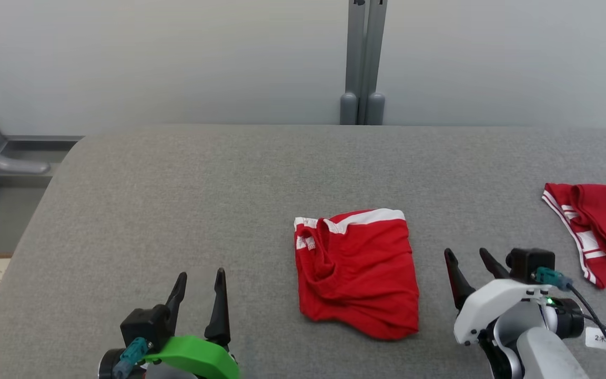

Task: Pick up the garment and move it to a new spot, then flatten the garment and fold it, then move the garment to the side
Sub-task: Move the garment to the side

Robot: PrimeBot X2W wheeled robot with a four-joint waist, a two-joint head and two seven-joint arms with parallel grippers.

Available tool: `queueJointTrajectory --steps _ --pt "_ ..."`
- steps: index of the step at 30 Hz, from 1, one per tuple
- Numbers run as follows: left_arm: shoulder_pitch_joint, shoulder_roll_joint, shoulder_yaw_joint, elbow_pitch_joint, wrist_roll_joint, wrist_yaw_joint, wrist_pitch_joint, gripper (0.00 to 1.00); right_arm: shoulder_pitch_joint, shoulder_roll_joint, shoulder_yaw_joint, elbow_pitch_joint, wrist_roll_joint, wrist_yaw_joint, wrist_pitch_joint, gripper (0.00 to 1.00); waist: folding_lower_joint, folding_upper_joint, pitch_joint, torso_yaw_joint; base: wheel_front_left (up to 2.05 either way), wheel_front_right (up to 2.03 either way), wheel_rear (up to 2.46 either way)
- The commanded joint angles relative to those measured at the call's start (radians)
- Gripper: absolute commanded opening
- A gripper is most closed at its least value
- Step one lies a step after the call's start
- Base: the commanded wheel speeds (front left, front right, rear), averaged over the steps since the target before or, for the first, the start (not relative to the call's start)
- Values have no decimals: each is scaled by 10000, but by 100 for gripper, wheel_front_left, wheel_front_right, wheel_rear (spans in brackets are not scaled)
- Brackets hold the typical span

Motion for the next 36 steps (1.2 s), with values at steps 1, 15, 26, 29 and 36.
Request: queueJointTrajectory --steps 1,15,26,29,36 --pt "-67 64 -21 -22 62 -8 8 100 -346 -13 -59 230 -139 -3 167 100 0 0 124 290 0 0 0" --pt "-226 -14 -6 28 45 -25 -44 100 -2516 -16 -742 3089 -124 -3 2804 100 0 0 884 1924 0 0 0" --pt "-376 0 279 -99 134 17 -91 100 -3065 -233 -603 3693 -74 -3 3723 44 0 0 1445 2247 0 0 0" --pt "-431 26 319 -157 195 6 -83 100 -3105 -199 -377 3584 29 -3 3604 15 0 0 1524 2006 0 0 0" --pt "-484 41 375 -337 321 -17 -87 100 -3473 -352 301 3010 319 -11 3454 0 0 0 1709 722 0 0 0"
